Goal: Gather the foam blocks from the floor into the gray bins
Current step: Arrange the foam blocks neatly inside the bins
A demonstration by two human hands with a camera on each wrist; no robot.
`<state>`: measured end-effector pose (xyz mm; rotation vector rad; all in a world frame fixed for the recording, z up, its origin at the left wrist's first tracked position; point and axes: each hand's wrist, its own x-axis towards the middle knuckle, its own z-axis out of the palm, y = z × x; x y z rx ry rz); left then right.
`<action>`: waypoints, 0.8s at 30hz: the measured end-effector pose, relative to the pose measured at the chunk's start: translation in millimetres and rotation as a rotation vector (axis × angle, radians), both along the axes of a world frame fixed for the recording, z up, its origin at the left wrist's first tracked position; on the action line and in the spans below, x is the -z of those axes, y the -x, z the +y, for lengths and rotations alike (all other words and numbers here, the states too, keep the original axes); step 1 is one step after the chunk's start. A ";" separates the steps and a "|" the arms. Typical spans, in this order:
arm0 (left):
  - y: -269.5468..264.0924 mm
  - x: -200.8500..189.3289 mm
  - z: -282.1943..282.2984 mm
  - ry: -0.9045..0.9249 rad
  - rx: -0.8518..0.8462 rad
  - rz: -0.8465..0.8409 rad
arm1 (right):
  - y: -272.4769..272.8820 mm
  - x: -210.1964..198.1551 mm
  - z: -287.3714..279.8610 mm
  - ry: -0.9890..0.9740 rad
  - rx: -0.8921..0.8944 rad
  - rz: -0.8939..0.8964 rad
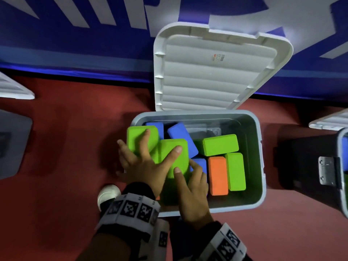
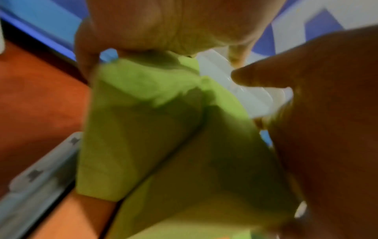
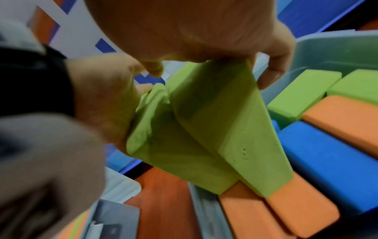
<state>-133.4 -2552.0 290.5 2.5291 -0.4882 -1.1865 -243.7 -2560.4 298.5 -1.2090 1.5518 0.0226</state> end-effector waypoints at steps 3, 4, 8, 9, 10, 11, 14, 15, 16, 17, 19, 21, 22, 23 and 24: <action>-10.4 -3.7 4.2 -0.054 0.074 -0.069 | 19.8 4.6 -16.6 -0.184 0.052 -0.321; -11.2 -2.3 10.5 -0.061 0.111 -0.098 | 26.3 10.0 -28.3 -0.173 0.003 -0.287; -9.2 2.2 31.3 -0.015 0.148 -0.178 | 33.0 77.8 -85.7 0.209 -0.255 0.161; -6.9 4.1 33.7 -0.021 0.154 -0.192 | 26.1 98.1 -96.3 0.228 -0.339 0.240; -5.2 5.2 34.8 -0.023 0.173 -0.208 | 16.4 115.6 -103.0 0.204 -0.406 0.288; -4.3 6.4 34.2 -0.024 0.185 -0.214 | 8.2 138.8 -108.0 0.171 -0.451 0.306; -3.1 8.7 29.7 -0.086 0.206 -0.162 | -10.6 190.9 -119.1 -0.013 -0.420 0.330; -3.1 10.2 28.4 -0.117 0.207 -0.139 | -13.8 205.6 -122.0 -0.114 -0.353 0.291; -3.3 11.2 27.5 -0.128 0.201 -0.142 | -17.6 210.9 -123.2 -0.204 -0.329 0.288; -3.1 12.3 26.6 -0.119 0.207 -0.156 | -16.5 218.6 -124.6 -0.241 -0.323 0.285; -0.3 14.0 26.6 -0.058 0.240 -0.206 | -14.8 216.7 -123.9 -0.158 -0.396 0.371; 1.7 12.3 25.9 0.015 0.260 -0.205 | -14.5 209.3 -123.2 -0.040 -0.423 0.433; 3.2 10.0 25.7 0.039 0.276 -0.207 | -15.8 200.3 -122.4 -0.027 -0.414 0.436; 3.8 7.7 25.8 0.041 0.288 -0.217 | -17.6 198.5 -121.0 -0.013 -0.384 0.424; 2.2 5.1 26.9 0.034 0.290 -0.211 | -19.0 192.1 -121.0 -0.004 -0.350 0.408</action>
